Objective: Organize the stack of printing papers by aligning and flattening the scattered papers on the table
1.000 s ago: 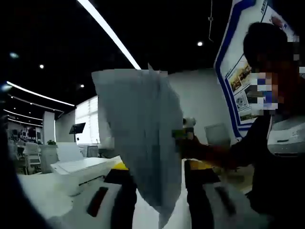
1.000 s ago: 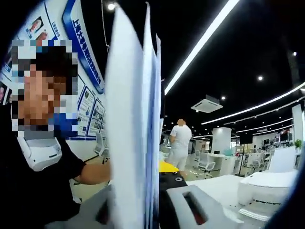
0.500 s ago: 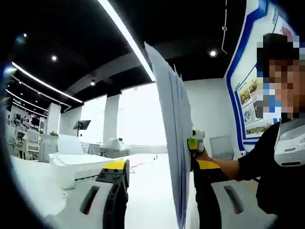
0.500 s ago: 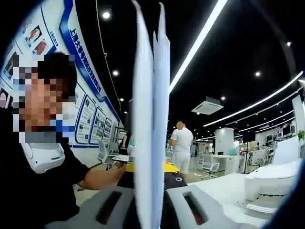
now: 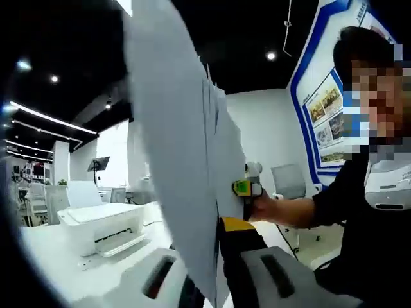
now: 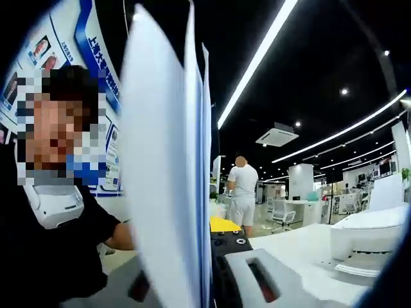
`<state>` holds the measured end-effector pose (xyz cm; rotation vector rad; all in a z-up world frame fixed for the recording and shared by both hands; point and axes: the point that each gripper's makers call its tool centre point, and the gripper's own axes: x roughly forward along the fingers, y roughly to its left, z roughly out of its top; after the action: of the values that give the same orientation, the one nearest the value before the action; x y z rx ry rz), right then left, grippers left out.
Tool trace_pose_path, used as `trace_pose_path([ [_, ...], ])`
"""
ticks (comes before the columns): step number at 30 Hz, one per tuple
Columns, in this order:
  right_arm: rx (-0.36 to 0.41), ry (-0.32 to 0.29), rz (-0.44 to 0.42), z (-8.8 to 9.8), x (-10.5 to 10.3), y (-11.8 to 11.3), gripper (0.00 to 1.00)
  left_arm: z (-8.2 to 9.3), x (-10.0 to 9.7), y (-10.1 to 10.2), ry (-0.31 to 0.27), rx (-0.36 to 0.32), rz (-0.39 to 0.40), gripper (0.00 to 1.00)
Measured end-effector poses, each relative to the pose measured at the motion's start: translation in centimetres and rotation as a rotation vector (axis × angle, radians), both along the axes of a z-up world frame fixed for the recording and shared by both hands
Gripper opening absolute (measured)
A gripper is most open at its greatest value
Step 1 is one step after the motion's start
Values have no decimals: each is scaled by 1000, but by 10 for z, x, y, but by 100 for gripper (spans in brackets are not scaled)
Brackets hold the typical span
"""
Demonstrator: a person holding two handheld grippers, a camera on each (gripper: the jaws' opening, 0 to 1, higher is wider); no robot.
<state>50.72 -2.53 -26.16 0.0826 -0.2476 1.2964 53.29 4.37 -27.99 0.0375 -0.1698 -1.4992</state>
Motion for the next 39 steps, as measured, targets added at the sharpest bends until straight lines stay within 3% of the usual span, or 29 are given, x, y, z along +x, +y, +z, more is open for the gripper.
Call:
trace_pose_path([
  [3,-56,13,-16,-8,3,3,0,-7,1,3,62,80,-15,7],
  [7,-141,46,-13,-17,5,7,0,-9,4,4,71,153,-19,7],
  [12,-170,64,-14,-22,6,14,2,-19,5,1,72,235,-23,8],
  [14,-180,70,-14,-23,7,20,9,-21,0,-4,74,243,-40,8],
  [21,-211,48,16,-25,5,39,4,-31,-10,-19,40,287,-62,9],
  [28,-225,1,35,-15,0,52,0,-20,-18,-32,24,280,-87,7],
  [39,-227,-31,-19,-13,8,43,0,-22,-8,-31,39,273,-38,8],
])
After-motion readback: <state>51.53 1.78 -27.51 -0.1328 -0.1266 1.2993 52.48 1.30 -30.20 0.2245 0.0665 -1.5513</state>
